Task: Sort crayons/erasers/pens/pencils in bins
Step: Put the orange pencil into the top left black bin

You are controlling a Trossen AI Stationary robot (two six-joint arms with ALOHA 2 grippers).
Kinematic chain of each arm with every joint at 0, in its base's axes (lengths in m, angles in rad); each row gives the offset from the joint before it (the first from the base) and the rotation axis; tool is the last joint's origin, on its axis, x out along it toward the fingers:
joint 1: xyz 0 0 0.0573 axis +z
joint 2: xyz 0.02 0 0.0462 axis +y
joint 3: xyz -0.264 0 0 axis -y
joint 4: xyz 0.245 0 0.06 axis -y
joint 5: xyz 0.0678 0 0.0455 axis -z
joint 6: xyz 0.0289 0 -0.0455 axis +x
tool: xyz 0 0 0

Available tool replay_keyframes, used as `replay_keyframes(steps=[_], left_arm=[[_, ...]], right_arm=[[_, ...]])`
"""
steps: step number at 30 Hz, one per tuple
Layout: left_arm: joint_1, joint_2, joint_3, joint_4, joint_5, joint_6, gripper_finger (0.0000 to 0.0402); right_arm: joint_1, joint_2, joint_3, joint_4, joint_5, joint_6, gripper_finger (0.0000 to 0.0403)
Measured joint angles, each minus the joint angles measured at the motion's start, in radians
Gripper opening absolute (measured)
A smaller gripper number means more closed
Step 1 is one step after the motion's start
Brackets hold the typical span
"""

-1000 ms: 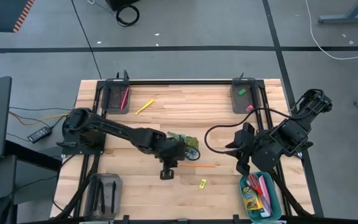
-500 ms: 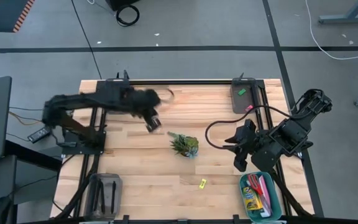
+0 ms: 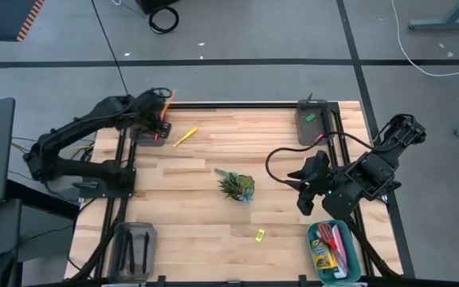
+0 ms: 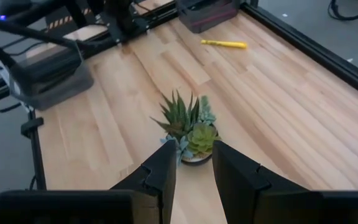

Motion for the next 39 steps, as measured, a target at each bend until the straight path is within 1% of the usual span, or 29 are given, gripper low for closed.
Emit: replay_keyframes(steps=[3, 7, 11, 13, 16, 21, 25, 29, 33, 36, 39], left_arm=[[0.036, -0.045, -0.086, 0.009, -0.002, -0.023, 0.0029], [0.079, -0.087, -0.183, 0.014, -0.002, -0.003, 0.0025], [0.125, -0.098, -0.255, 0.016, -0.003, 0.011, 0.0026], [0.151, -0.098, -0.275, 0.025, -0.002, 0.05, 0.0031], [0.194, -0.098, -0.287, 0.047, -0.003, 0.115, 0.0033], [0.266, -0.098, -0.287, 0.063, -0.002, 0.232, 0.0025], [0.317, -0.097, -0.287, 0.063, -0.003, 0.327, 0.0033], [0.367, -0.097, -0.287, 0.066, 0.014, 0.379, 0.0035], [0.387, -0.097, -0.287, 0.068, 0.036, 0.429, 0.0032], [0.392, -0.097, -0.287, 0.068, 0.042, 0.454, 0.0046], [0.392, -0.097, -0.287, 0.077, 0.034, 0.449, 0.0072]], right_arm=[[-0.002, 0.0, 0.0, 0.0, 0.018, 0.004, 0.011], [-0.002, 0.0, 0.0, 0.0, 0.035, 0.004, 0.011], [-0.002, 0.0, 0.0, -0.002, 0.036, -0.013, 0.011], [-0.002, 0.0, 0.0, -0.002, 0.036, -0.012, 0.011], [-0.002, 0.0, 0.0, -0.002, 0.036, -0.012, 0.011], [-0.002, 0.0, 0.0, -0.002, 0.035, -0.01, 0.011], [-0.002, 0.0, 0.0, -0.002, 0.035, -0.003, 0.011], [-0.002, 0.0, 0.0, -0.002, 0.035, -0.003, 0.011], [-0.014, 0.0, 0.0, -0.002, 0.035, -0.001, 0.011], [-0.03, 0.0, 0.0, -0.001, 0.035, 0.014, 0.011], [-0.041, 0.0, 0.0, 0.006, 0.035, 0.015, 0.011]])
